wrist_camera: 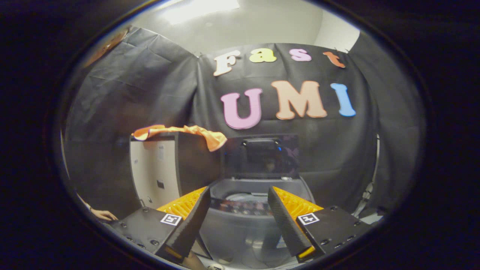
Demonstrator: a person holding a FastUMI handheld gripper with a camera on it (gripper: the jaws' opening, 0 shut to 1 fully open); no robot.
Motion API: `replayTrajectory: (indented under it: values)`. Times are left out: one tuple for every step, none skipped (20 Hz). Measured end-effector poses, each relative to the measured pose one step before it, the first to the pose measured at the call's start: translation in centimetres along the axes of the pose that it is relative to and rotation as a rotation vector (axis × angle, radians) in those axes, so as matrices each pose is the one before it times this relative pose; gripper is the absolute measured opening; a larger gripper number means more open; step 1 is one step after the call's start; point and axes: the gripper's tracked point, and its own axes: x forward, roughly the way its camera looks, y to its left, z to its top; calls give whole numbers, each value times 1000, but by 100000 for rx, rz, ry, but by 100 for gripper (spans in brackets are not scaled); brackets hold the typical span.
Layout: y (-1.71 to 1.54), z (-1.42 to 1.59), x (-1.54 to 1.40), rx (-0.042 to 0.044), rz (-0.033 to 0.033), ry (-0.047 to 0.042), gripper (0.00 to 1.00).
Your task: Put the clothes into the washing machine and then close the washing machine lid.
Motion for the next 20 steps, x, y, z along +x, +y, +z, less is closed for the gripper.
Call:
replayTrajectory:
  values:
    - [1559, 1400, 2087, 361, 4423, -971, 96]
    - [1207, 1222, 2088, 474, 3823, 32, 96]
    - [917, 1015, 1981, 393, 3751, 1045, 96]
    - [1095, 1099, 2050, 588, 3619, 1089, 96]
    - [1199, 1184, 2189, 107, 3680, 38, 96]
    - [972, 1205, 2109, -397, 3298, -521, 96]
    - [867, 1063, 2037, -764, 3013, -600, 96]
    - [630, 807, 2005, -1120, 2554, 36, 96]
    - [524, 568, 1931, -1493, 2017, 601, 97]
    - [551, 554, 1805, -1484, 1938, 688, 97]
    - [552, 116, 1938, -840, 1347, 1021, 97]
    - [341, 120, 1734, -186, 1089, 1266, 97]
    - [355, -87, 1378, 70, 1649, 1247, 97]
    - [243, 138, 1559, 354, 1428, 1058, 97]
    - [50, -103, 1367, 484, 755, 1172, 97]
    - [209, -225, 1349, 364, 448, 1608, 97]
    - [239, -281, 1340, -161, -23, 1566, 98]
    - [-131, -460, 1152, -573, -590, 1911, 98]
    - [-224, -514, 950, -567, -781, 2144, 98]
    - [-274, -598, 748, -375, -1072, 2580, 98]
